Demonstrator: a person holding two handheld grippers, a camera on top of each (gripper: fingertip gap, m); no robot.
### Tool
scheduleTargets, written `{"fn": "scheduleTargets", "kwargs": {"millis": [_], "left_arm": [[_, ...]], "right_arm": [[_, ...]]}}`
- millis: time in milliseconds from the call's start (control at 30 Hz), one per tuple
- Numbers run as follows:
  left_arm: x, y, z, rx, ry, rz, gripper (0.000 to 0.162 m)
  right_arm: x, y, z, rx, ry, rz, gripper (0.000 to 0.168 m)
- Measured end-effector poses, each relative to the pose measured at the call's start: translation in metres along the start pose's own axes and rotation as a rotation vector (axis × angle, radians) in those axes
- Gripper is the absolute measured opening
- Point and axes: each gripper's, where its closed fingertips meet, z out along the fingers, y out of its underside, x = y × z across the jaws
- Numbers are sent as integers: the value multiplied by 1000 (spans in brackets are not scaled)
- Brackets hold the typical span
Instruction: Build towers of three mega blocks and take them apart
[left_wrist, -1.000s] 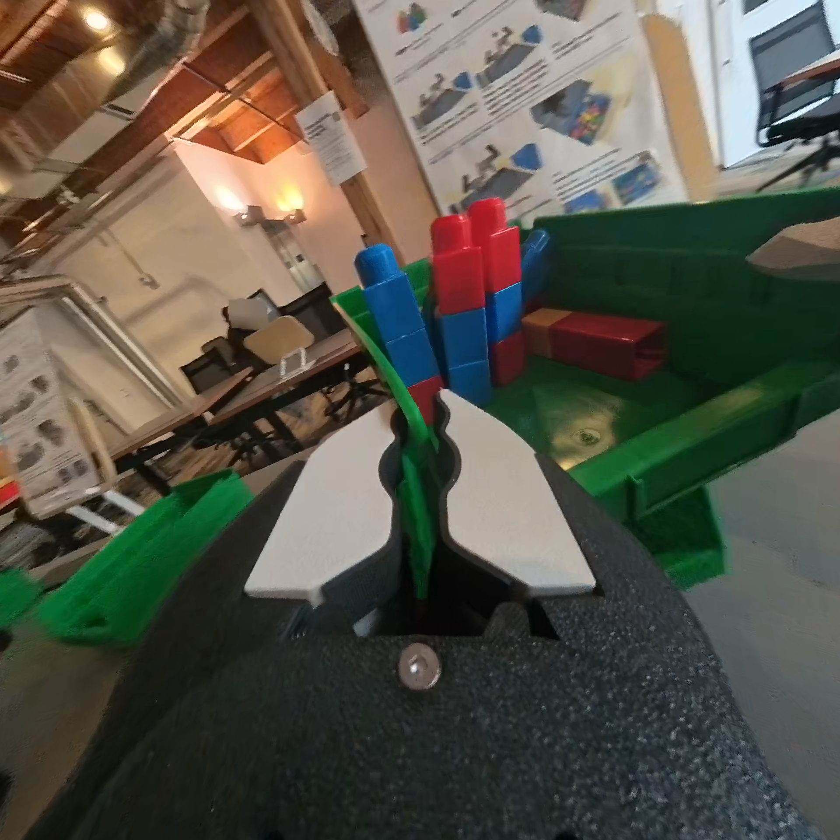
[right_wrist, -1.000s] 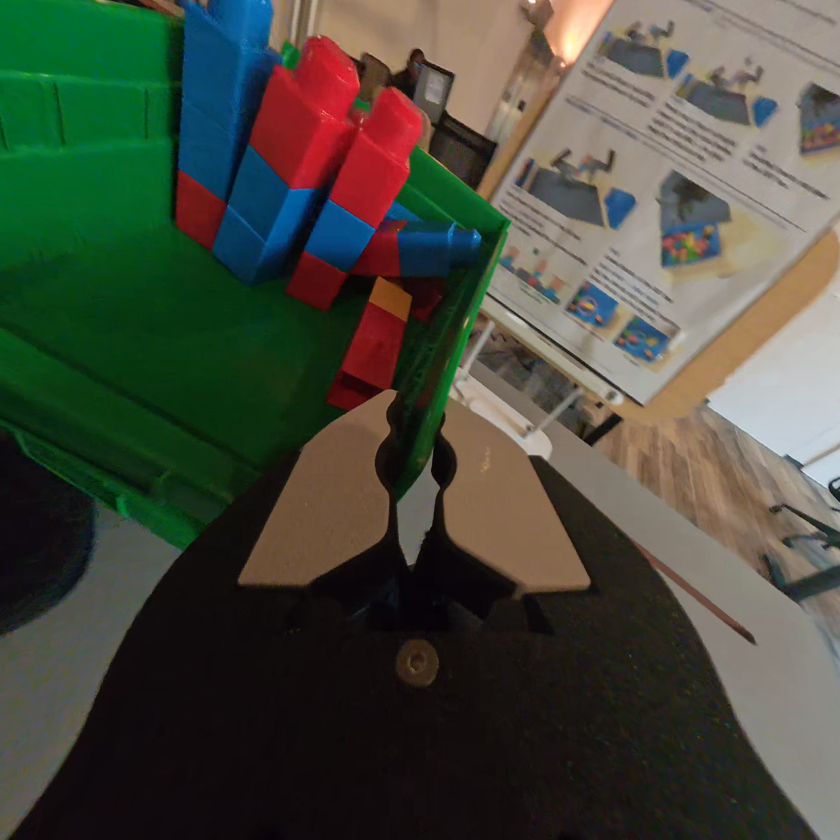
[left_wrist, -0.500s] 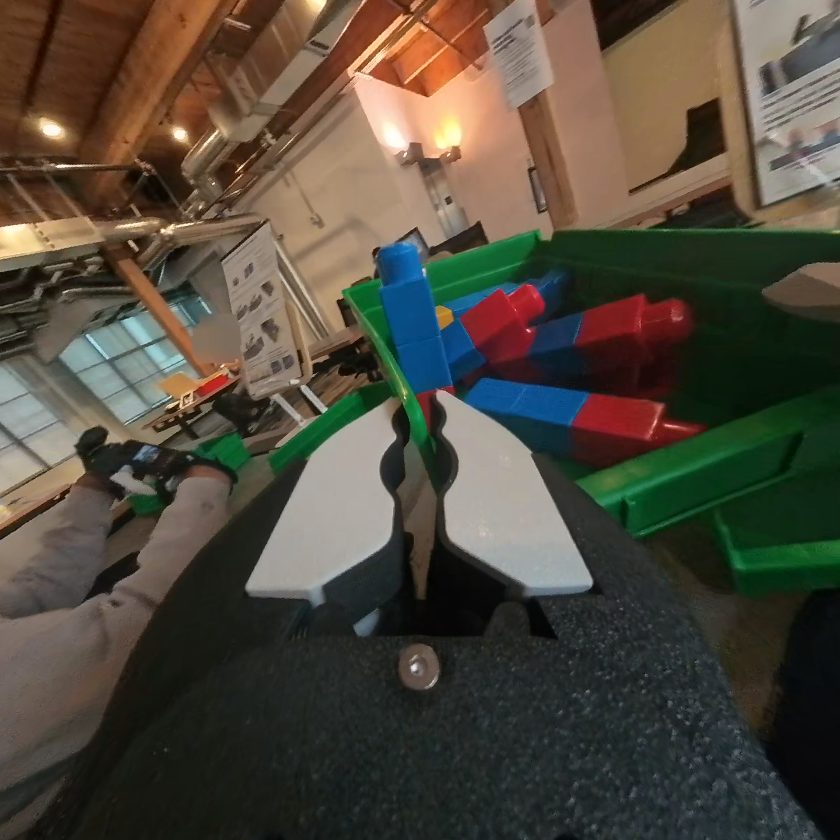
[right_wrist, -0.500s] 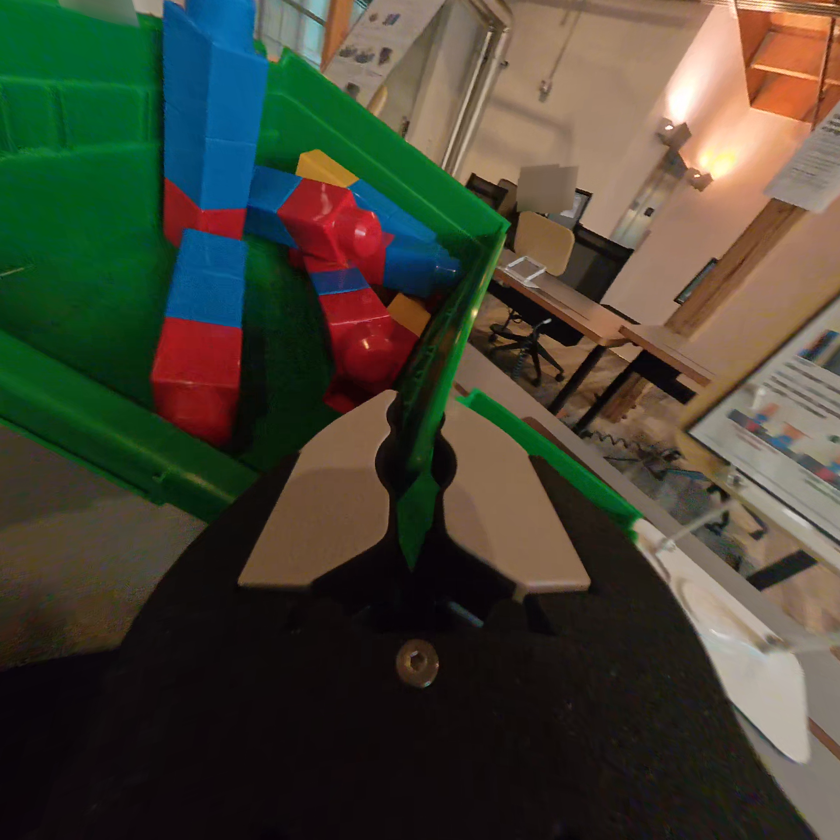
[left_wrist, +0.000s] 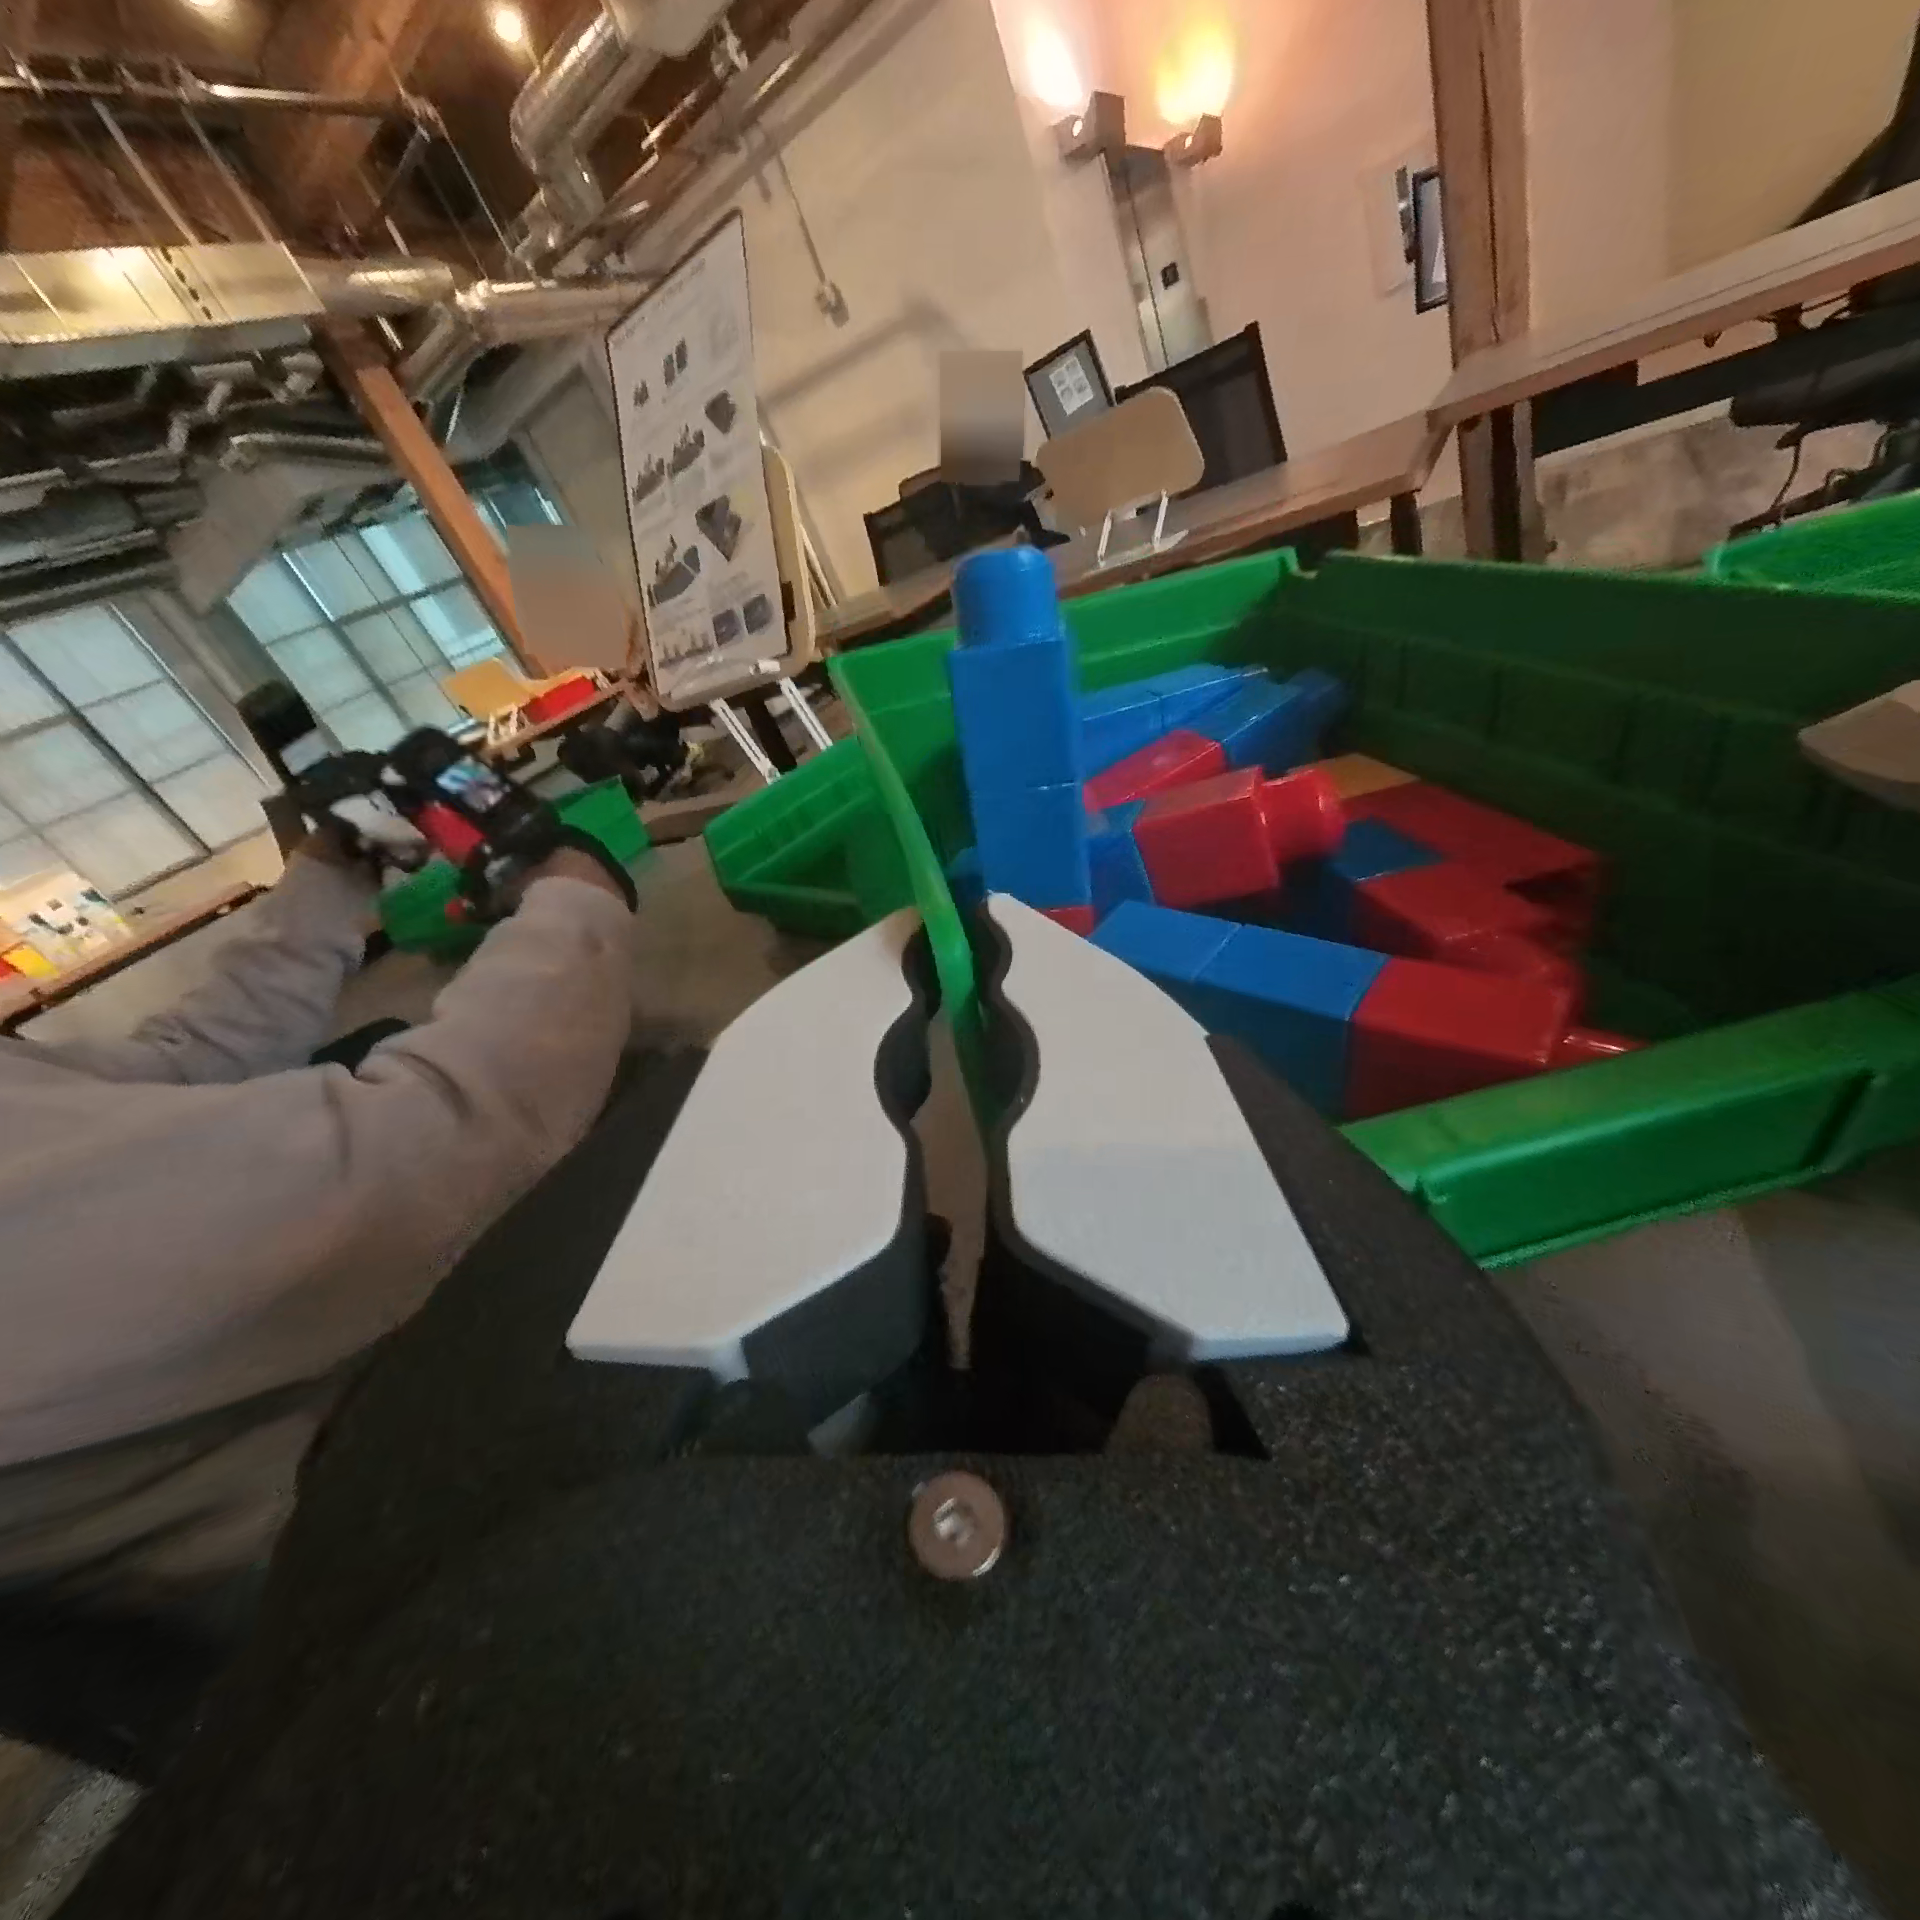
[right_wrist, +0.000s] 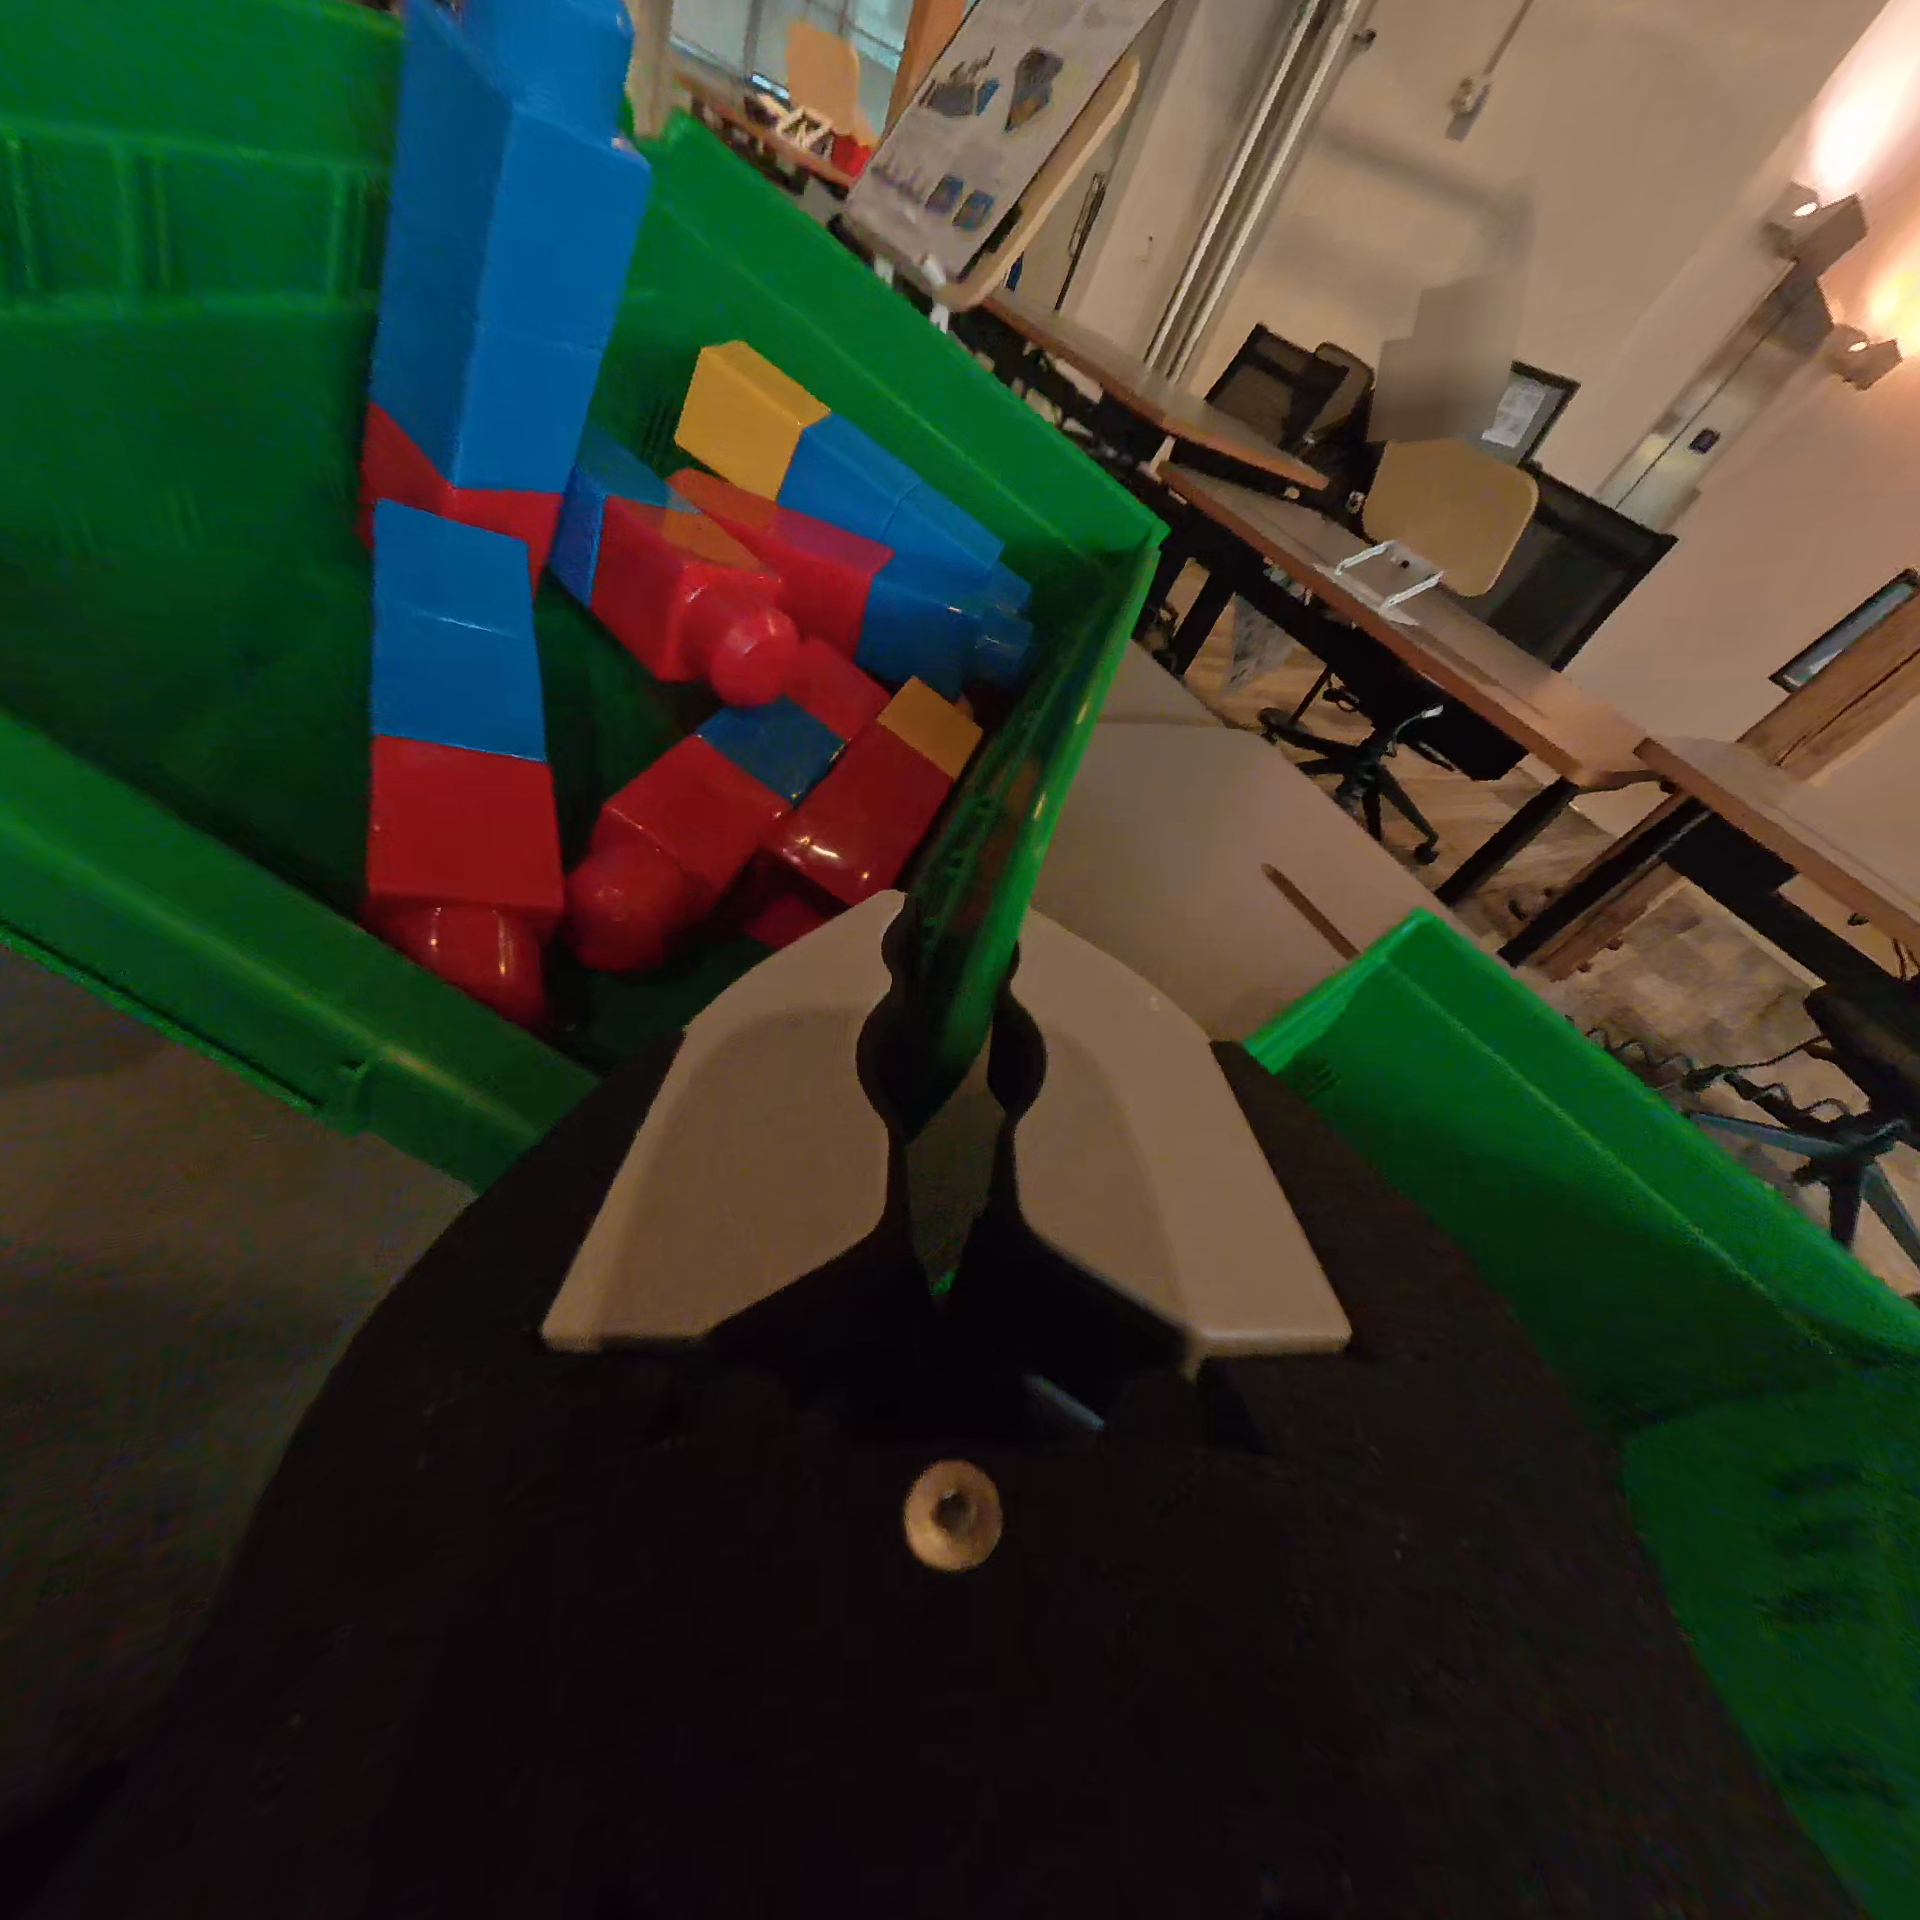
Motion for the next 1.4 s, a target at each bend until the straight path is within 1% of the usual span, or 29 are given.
{"fn": "scheduleTargets", "kwargs": {"millis": [133,267,600,700,800,867,900,933,967,1000,1033,1067,1100,1167,1200,1267,1333,1400], "left_arm": [[4,26,8,-35,16,-41,4],[11,43,15,-51,39,-73,3],[25,70,32,-90,88,-134,2],[28,74,38,-75,106,-168,2],[26,79,42,-88,104,-193,3],[25,84,45,-121,110,-231,3],[25,88,46,-147,123,-247,5],[26,93,46,-181,142,-258,12],[27,98,46,-210,158,-266,28],[26,102,46,-222,166,-276,40],[25,103,46,-225,173,-291,49],[24,105,45,-228,182,-306,58],[23,105,43,-231,186,-314,70],[17,105,38,-236,163,-299,88],[13,102,35,-231,146,-290,93],[13,87,25,-196,132,-276,95],[25,63,13,-128,159,-272,90],[51,33,-3,-46,231,-281,81]], "right_arm": [[-5,12,6,-53,17,-52,11],[-4,23,9,-99,33,-84,11],[-3,42,11,-193,76,-135,12],[0,44,11,-208,97,-141,13],[-4,48,12,-221,83,-125,17],[-9,50,12,-227,44,-101,21],[-13,51,12,-231,12,-84,25],[-15,52,11,-231,-13,-67,31],[-13,50,8,-212,-13,-47,42],[-8,45,5,-185,2,-30,56],[-4,40,1,-161,5,-11,67],[1,37,-2,-149,4,17,75],[4,36,-6,-144,-11,47,82],[10,33,-14,-129,-41,102,91],[14,31,-20,-112,-49,122,93],[25,27,-36,-76,-44,147,95],[42,27,-57,-45,-2,165,94],[60,29,-80,-16,57,183,91]]}}
